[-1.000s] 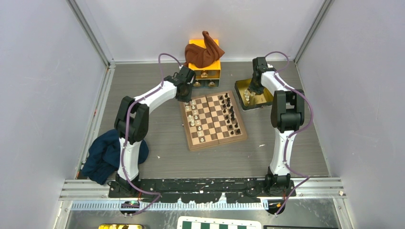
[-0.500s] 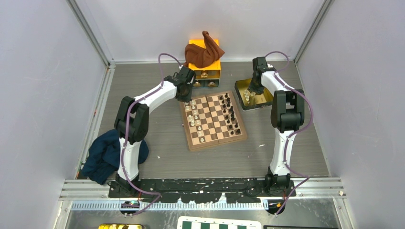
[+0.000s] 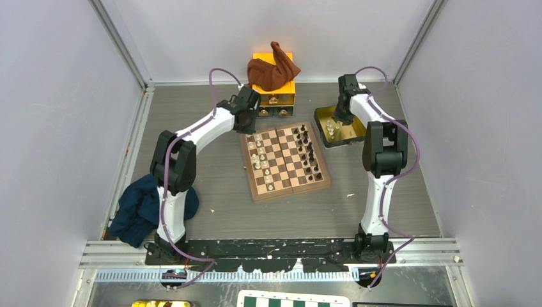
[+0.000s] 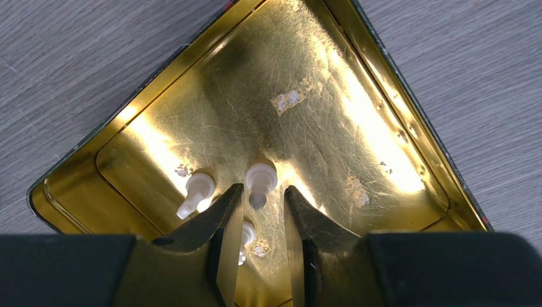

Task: Set up the chess pieces on the board
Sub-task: Pick up the chess piece from the chessboard, then place the chess piece on the chessboard.

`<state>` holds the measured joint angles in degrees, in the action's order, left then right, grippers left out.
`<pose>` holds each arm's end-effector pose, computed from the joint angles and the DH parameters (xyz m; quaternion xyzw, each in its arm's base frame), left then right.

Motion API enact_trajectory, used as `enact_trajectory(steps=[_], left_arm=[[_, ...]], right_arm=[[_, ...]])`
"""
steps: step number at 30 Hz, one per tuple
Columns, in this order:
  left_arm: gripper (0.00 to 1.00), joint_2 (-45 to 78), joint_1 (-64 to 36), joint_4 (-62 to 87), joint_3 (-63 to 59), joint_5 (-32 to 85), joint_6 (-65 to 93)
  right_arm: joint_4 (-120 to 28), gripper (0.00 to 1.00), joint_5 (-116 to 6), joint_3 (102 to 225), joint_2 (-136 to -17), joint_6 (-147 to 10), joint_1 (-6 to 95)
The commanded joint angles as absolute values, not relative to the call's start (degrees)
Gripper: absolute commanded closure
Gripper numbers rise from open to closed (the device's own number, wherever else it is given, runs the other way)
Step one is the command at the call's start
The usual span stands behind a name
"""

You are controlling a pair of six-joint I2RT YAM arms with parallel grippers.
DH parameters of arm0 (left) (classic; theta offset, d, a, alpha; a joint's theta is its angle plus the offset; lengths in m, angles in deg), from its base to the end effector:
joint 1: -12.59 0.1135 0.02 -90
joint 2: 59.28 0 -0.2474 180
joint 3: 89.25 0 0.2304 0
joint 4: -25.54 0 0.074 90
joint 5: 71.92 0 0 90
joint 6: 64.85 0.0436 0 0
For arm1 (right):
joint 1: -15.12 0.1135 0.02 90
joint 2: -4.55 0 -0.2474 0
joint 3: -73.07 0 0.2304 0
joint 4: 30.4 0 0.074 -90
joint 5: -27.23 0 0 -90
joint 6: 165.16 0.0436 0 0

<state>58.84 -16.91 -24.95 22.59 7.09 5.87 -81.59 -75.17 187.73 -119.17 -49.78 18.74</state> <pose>0.3780 -0.2043 0.2088 0.0577 0.9525 -0.0340 0.2971 0.4424 0.0186 0.1818 0.2086 0.9383 -0.0372 0.2732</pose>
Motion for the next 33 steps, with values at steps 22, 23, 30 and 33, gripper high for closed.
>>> enact_trajectory(steps=[22, 23, 30, 33], left_arm=[[1.0, 39.91, -16.95, -26.2, 13.48, 8.76, 2.2], [1.0, 39.27, -17.21, -26.21, 12.88, 8.9, 2.07], [1.0, 36.8, -19.53, -26.83, 10.86, 9.2, 0.58], [1.0, 36.69, -20.79, -26.62, 10.12, 9.08, 0.31]], right_arm=[[-81.06, 0.64, -77.01, 183.8, -109.04, -49.85, 18.77], [-80.94, 0.64, -77.02, 183.44, -108.8, -49.85, 18.77], [-80.17, 0.64, -77.0, 181.17, -107.5, -49.81, 18.82], [-79.67, 0.64, -76.96, 180.12, -107.03, -49.66, 18.82]])
